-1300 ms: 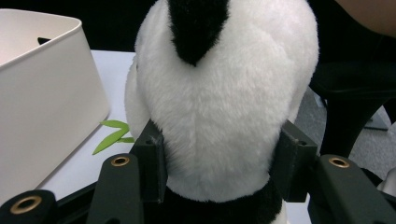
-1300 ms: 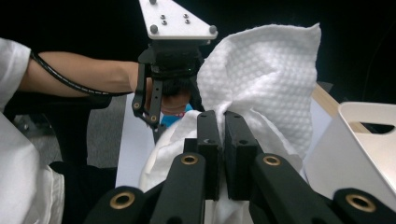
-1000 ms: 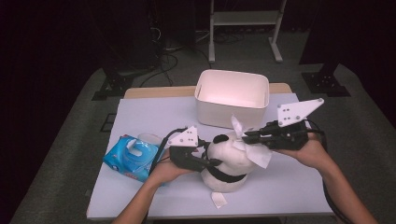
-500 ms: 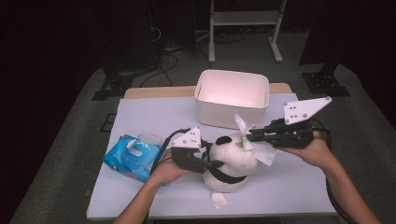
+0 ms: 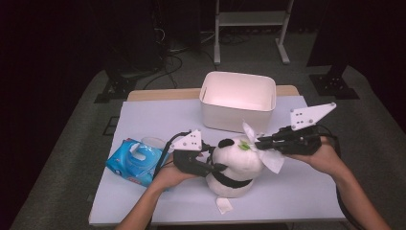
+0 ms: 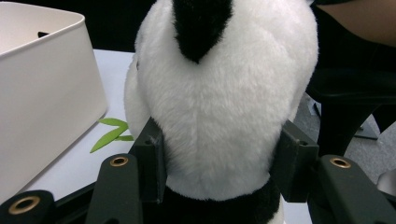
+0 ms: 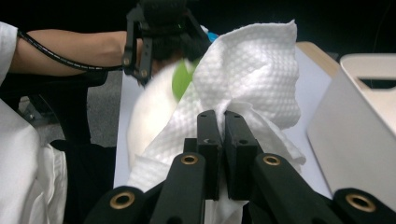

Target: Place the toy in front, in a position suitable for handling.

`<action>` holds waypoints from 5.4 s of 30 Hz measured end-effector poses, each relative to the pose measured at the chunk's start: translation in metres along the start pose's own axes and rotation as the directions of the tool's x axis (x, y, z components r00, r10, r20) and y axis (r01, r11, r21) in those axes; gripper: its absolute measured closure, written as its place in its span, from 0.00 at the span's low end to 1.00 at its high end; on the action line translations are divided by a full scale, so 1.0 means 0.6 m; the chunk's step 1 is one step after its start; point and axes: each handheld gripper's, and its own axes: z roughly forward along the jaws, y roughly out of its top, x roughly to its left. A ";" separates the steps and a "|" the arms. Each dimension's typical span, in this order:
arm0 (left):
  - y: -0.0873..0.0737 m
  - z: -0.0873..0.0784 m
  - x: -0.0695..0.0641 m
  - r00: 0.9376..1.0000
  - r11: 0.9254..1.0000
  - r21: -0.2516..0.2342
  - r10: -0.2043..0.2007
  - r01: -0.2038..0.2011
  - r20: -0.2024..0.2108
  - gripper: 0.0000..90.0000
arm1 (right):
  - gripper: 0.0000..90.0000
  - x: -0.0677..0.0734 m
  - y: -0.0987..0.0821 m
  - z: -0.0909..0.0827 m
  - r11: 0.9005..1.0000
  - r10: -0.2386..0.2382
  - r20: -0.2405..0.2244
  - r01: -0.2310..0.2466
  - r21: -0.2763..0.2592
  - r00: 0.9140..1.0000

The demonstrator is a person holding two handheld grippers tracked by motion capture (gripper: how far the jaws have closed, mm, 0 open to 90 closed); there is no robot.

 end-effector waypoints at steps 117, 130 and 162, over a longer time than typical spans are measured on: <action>0.024 0.046 -0.006 0.996 0.983 0.167 0.084 -0.081 -0.010 0.63 | 0.95 -0.005 -0.190 -0.023 0.976 0.219 0.035 -0.218 -0.025 0.975; 0.028 0.050 -0.013 0.994 0.975 0.198 0.111 -0.105 -0.020 0.57 | 0.95 0.001 -0.111 0.013 0.996 0.083 0.020 -0.083 0.027 0.996; 0.034 0.010 -0.014 0.997 0.987 0.151 0.054 -0.045 -0.057 0.41 | 0.95 -0.012 -0.125 0.013 0.990 0.094 0.071 -0.100 0.096 0.993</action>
